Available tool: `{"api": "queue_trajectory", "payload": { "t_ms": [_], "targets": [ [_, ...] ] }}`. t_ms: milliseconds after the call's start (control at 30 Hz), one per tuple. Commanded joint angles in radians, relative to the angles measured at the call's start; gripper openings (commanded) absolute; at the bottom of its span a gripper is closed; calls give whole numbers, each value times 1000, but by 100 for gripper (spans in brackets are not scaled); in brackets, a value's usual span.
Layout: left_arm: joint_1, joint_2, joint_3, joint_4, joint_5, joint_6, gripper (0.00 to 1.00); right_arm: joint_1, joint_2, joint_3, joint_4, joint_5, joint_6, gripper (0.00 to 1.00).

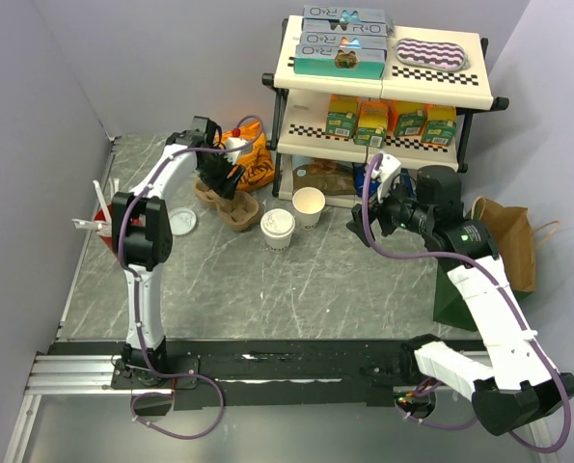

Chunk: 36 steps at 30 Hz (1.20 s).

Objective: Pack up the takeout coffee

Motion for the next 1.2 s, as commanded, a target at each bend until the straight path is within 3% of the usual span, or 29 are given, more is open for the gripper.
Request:
{"api": "queue_trajectory", "payload": {
  "t_ms": [0, 333, 533, 1167],
  "targets": [
    [-2, 21, 53, -30, 28, -1, 67, -11, -17, -11, 5, -4, 14, 99],
    [-3, 38, 64, -44, 51, -16, 59, -12, -4, -11, 12, -9, 14, 99],
    [-2, 23, 66, -43, 50, -21, 49, -15, -7, -18, 18, -7, 16, 99],
    [-3, -163, 99, -67, 39, -64, 24, -17, -10, -44, 41, -20, 30, 99]
  ]
}}
